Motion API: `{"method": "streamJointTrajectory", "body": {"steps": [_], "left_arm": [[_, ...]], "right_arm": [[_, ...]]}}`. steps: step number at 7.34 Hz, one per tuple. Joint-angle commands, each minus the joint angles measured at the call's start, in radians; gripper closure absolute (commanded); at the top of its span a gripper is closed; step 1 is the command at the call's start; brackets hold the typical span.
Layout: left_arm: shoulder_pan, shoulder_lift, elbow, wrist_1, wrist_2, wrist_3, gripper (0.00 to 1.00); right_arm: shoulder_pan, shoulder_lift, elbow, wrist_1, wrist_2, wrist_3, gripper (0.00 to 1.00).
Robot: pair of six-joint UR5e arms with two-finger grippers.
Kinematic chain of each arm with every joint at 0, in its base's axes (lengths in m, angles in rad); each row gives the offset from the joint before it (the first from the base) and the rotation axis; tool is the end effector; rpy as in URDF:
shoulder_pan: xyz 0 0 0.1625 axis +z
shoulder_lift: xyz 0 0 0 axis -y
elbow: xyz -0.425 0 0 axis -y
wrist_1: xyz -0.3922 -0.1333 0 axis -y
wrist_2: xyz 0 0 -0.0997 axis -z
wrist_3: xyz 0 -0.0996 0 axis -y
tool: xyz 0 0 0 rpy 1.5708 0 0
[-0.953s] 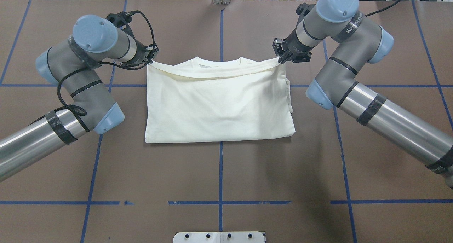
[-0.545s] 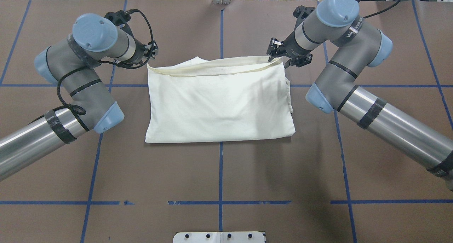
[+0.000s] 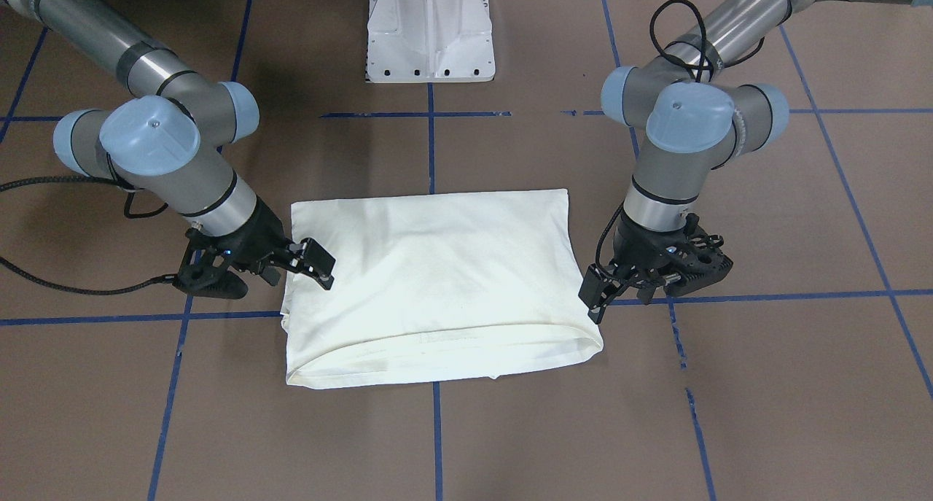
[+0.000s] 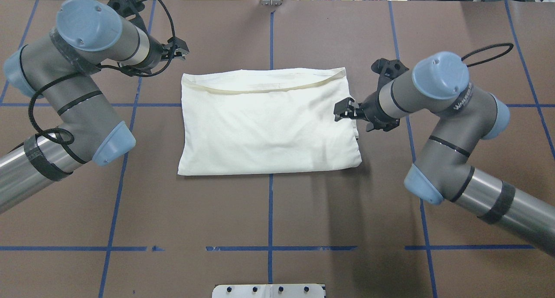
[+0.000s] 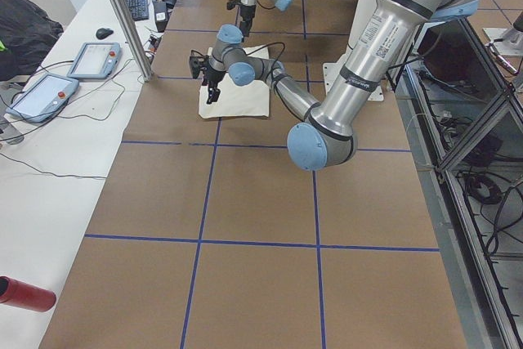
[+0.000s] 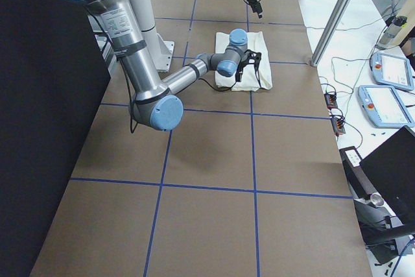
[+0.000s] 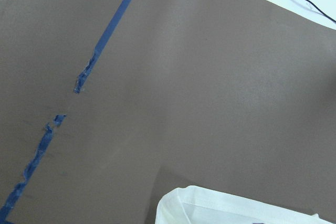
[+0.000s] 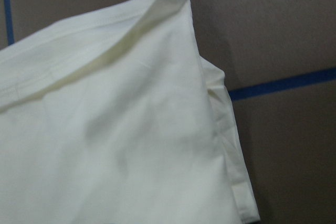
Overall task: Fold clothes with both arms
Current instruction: 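Move the right gripper to the folded shirt's side edge and grasp it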
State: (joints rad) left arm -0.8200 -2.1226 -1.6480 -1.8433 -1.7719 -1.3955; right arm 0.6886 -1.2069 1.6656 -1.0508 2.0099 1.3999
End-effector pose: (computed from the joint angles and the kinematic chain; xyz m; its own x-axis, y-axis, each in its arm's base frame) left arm 0.3799 -0.5733 0.2760 0.5231 -0.3101 -0.7939 0.5264 0.8501 0.0147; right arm -0.4312 -0.4727 0.3536 0.4762 0.1925 0.8580 -0.2251 0.9699 -0.0927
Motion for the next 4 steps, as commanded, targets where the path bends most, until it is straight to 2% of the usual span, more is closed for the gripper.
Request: {"method": "streamJointTrajectory", "body": {"steps": [1, 2, 3, 4], "left_arm": [[-0.001, 0.003, -0.049, 0.032, -0.001, -0.002, 0.01], [-0.001, 0.004, -0.065, 0.032, -0.001, -0.003, 0.01], [0.001, 0.004, -0.067, 0.032, -0.003, -0.005, 0.01], [0.001, 0.004, -0.067, 0.032, -0.003, -0.005, 0.01]], "right_arm": [[-0.089, -0.115, 0.098, -0.001, -0.042, 0.042, 0.01], [-0.113, -0.12, 0.098, -0.001, -0.069, 0.048, 0.03], [-0.127, -0.115, 0.095, -0.001, -0.086, 0.048, 0.12], [-0.138, -0.103, 0.088, -0.003, -0.101, 0.048, 0.13]]}}
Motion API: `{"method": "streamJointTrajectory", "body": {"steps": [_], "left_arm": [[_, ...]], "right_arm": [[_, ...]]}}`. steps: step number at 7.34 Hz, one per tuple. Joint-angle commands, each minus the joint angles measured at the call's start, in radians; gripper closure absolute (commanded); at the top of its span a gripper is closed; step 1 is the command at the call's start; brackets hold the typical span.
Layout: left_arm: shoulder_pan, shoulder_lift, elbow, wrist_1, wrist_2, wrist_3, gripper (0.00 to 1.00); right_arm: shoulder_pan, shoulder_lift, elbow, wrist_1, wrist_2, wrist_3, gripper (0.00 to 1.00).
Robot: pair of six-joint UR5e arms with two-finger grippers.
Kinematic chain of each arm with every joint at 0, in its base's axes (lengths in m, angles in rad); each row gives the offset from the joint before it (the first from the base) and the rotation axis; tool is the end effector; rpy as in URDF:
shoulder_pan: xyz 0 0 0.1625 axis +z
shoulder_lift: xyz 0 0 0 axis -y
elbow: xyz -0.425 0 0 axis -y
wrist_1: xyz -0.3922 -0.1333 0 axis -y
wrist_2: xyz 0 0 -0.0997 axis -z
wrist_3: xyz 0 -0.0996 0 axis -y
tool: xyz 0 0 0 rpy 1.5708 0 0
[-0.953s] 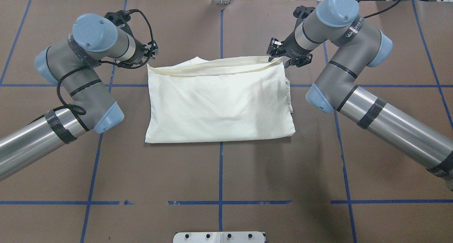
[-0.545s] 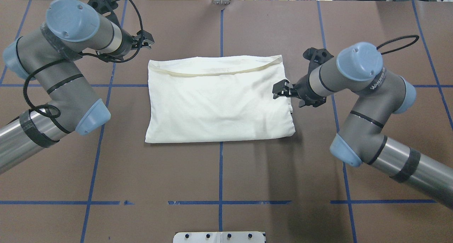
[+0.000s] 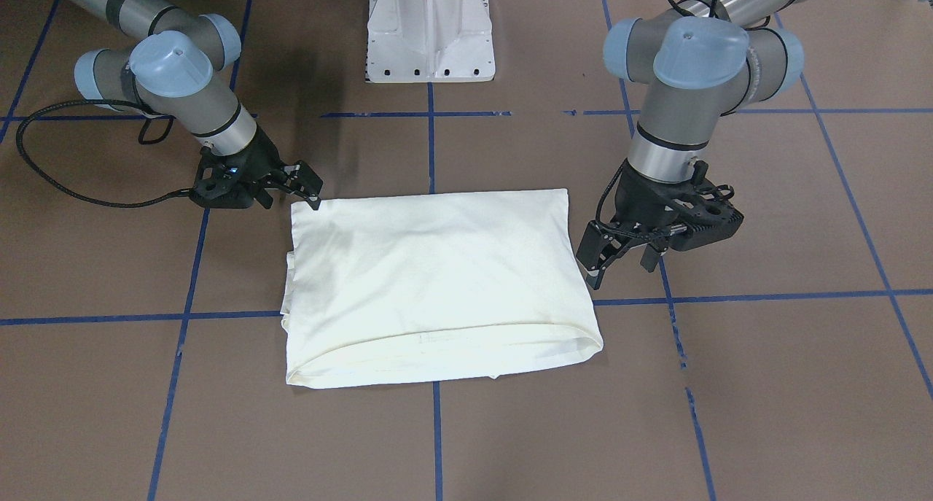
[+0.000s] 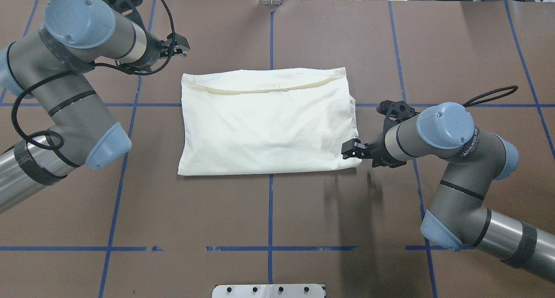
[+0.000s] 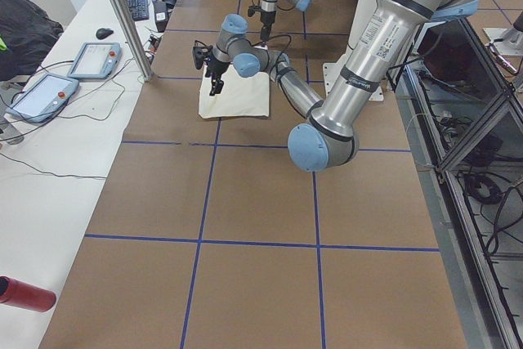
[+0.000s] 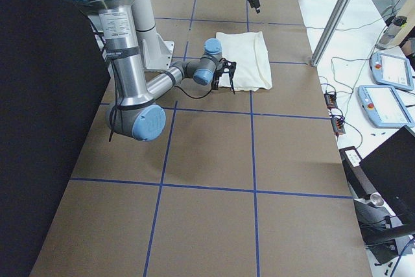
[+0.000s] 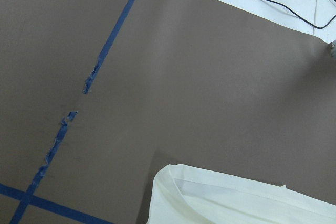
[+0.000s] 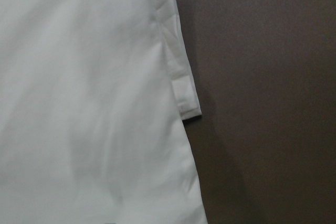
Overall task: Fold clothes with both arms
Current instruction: 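Move the right gripper to the folded shirt's side edge and grasp it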
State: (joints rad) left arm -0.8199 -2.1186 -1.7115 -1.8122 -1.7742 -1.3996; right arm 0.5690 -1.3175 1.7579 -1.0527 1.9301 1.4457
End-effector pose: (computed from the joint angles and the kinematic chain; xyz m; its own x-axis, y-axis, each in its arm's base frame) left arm 0.3689 -0.5612 0.2545 0.5051 -0.2967 -0.8104 0.5272 0.8496 0.0175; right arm -0.4482 -0.4033 0.3787 0.5131 0.1895 0.8371 -0.1995 0.9749 -0.0984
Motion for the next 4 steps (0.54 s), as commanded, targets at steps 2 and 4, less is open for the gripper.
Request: {"method": "streamJointTrajectory", "body": {"steps": [2, 4], "left_arm": [[0.001, 0.0, -0.002, -0.001, -0.001, -0.001, 0.01], [0.002, 0.0, -0.003, -0.001, -0.001, -0.001, 0.01]], "right_arm": [[-0.02, 0.046, -0.047, -0.004, -0.058, -0.008, 0.16], [-0.015, 0.061, -0.067, 0.002, -0.062, -0.01, 0.35]]}}
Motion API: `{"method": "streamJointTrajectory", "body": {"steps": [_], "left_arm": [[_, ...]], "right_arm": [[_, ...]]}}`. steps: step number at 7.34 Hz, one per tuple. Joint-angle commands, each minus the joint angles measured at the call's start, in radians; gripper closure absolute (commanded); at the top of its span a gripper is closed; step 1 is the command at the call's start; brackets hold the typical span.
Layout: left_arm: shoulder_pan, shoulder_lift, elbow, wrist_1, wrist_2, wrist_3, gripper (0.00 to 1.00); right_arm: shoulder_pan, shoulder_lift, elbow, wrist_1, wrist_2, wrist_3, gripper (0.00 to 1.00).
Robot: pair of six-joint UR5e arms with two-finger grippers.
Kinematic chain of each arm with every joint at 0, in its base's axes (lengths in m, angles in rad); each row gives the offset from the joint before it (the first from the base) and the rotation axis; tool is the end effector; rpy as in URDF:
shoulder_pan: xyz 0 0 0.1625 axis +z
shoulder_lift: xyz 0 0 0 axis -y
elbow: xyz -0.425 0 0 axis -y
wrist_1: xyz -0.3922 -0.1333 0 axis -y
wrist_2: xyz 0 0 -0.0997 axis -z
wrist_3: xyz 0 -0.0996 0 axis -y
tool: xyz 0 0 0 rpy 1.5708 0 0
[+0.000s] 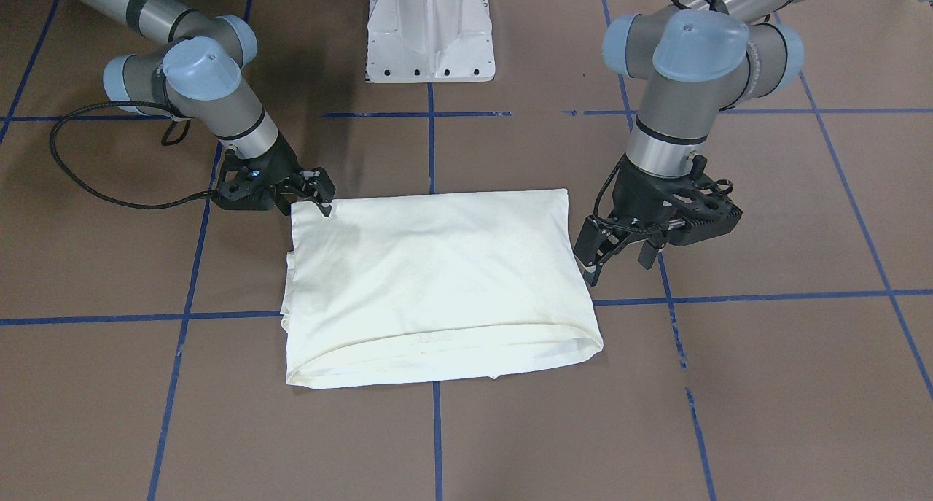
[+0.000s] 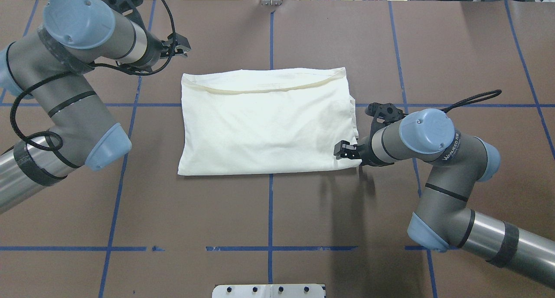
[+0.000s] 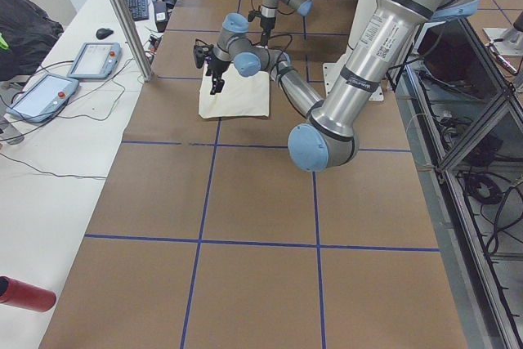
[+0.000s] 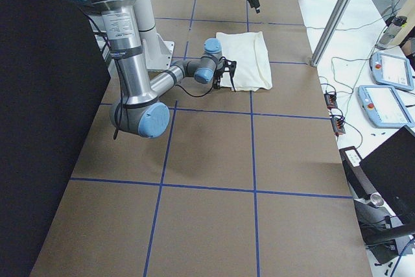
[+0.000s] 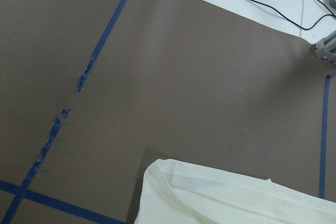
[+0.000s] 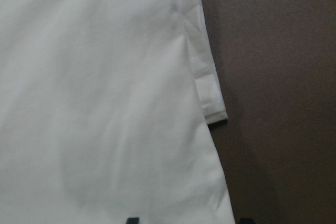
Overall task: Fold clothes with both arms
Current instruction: 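Move the right gripper to the folded shirt's side edge and grasp it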
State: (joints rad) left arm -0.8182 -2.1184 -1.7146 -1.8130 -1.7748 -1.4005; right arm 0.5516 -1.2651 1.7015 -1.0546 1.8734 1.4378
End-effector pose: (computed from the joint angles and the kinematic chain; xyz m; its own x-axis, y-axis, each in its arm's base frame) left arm 0.3693 -0.5599 0.2532 0.5031 -0.2944 -0.8126 0.5258 0.8504 0.0174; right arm -0.4726 -0.4124 0.3759 0.5282 0.1764 0.8306 -0.2254 0.9722 -0.0631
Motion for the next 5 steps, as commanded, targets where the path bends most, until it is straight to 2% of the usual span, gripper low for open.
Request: {"method": "streamJointTrajectory", "body": {"steps": [1, 3, 4, 5], "left_arm": [[0.001, 0.0, 0.0, 0.0, 0.0, 0.0, 0.01], [0.002, -0.002, 0.0, 0.0, 0.0, 0.0, 0.01], [0.002, -0.002, 0.0, 0.0, -0.002, -0.002, 0.01], [0.004, -0.002, 0.0, -0.002, -0.002, 0.0, 0.01]], "right_arm": [[0.008, 0.009, -0.011, 0.005, -0.003, -0.003, 0.41], [0.028, 0.009, -0.008, 0.005, 0.01, -0.005, 0.46], [0.027, 0.009, -0.009, 0.007, 0.012, -0.005, 0.66], [0.024, 0.009, -0.011, 0.005, 0.012, -0.005, 0.91]]}}
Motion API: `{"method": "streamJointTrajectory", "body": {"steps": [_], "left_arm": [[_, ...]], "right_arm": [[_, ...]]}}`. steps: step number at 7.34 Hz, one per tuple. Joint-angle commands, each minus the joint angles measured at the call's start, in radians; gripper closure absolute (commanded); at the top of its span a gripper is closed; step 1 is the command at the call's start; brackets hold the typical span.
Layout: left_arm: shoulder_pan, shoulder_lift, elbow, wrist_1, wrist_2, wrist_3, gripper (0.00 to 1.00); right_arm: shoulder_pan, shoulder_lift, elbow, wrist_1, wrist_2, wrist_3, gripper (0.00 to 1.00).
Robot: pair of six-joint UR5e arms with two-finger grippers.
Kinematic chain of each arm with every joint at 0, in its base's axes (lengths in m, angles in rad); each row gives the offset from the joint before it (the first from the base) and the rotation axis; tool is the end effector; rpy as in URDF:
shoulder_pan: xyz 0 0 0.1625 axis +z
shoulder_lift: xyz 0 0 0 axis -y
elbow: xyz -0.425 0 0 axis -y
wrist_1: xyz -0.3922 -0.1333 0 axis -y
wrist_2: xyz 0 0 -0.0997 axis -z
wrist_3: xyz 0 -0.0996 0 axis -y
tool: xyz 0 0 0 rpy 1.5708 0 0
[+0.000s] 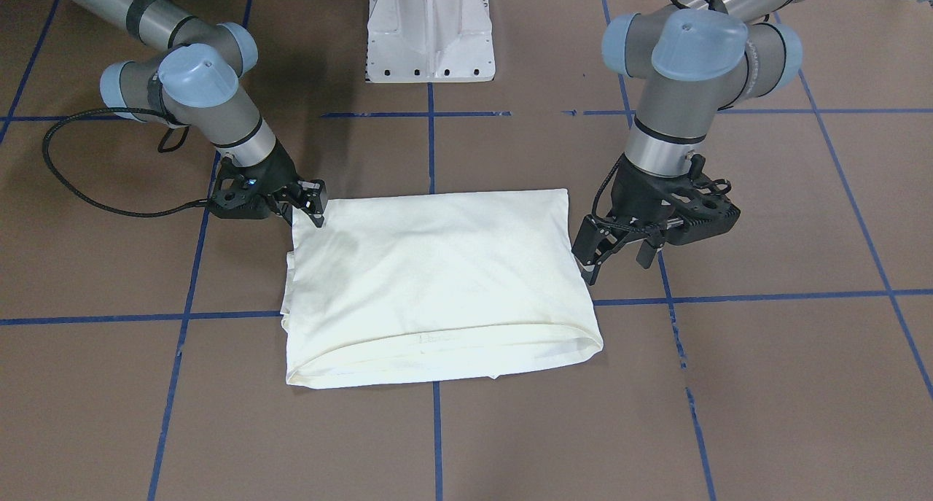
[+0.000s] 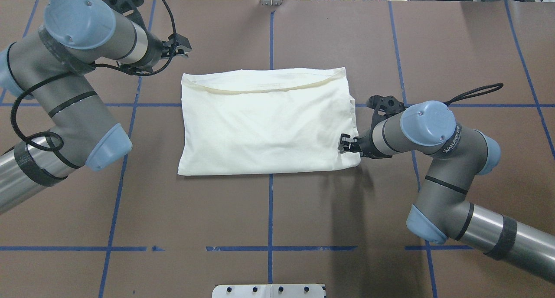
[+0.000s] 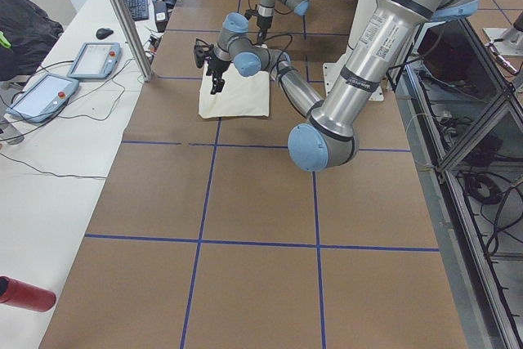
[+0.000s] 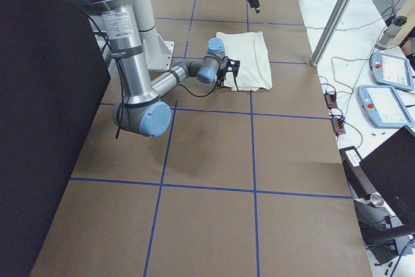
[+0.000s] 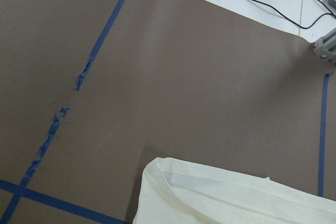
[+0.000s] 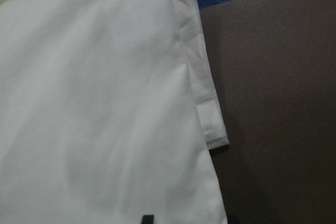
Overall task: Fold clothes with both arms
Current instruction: 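Move the right gripper to the folded shirt's side edge and grasp it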
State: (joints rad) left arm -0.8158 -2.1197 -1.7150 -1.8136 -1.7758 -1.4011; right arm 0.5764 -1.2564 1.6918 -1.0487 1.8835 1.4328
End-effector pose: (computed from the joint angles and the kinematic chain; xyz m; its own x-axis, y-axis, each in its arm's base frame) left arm 0.3707 -0.5589 0.2520 0.5020 -0.2923 -0.8140 0.5234 0.8519 0.0170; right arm -0.4655 -0.4250 0.3743 0.5203 0.1821 0.8343 -0.2384 0.9691 -0.0629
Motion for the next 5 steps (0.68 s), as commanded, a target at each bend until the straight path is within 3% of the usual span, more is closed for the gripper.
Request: {"method": "streamJointTrajectory", "body": {"steps": [1, 3, 5], "left_arm": [[0.001, 0.001, 0.001, -0.001, 0.001, 0.001, 0.01], [0.001, 0.001, 0.0, -0.001, 0.002, -0.001, 0.01], [0.001, 0.0, -0.003, 0.0, 0.003, -0.002, 0.01]], "right_arm": [[-0.006, 0.0, -0.003, -0.002, 0.0, 0.0, 1.0], [0.0, -0.027, 0.049, -0.001, 0.038, 0.006, 1.0], [-0.07, -0.204, 0.235, 0.004, 0.023, 0.011, 1.0]]}}
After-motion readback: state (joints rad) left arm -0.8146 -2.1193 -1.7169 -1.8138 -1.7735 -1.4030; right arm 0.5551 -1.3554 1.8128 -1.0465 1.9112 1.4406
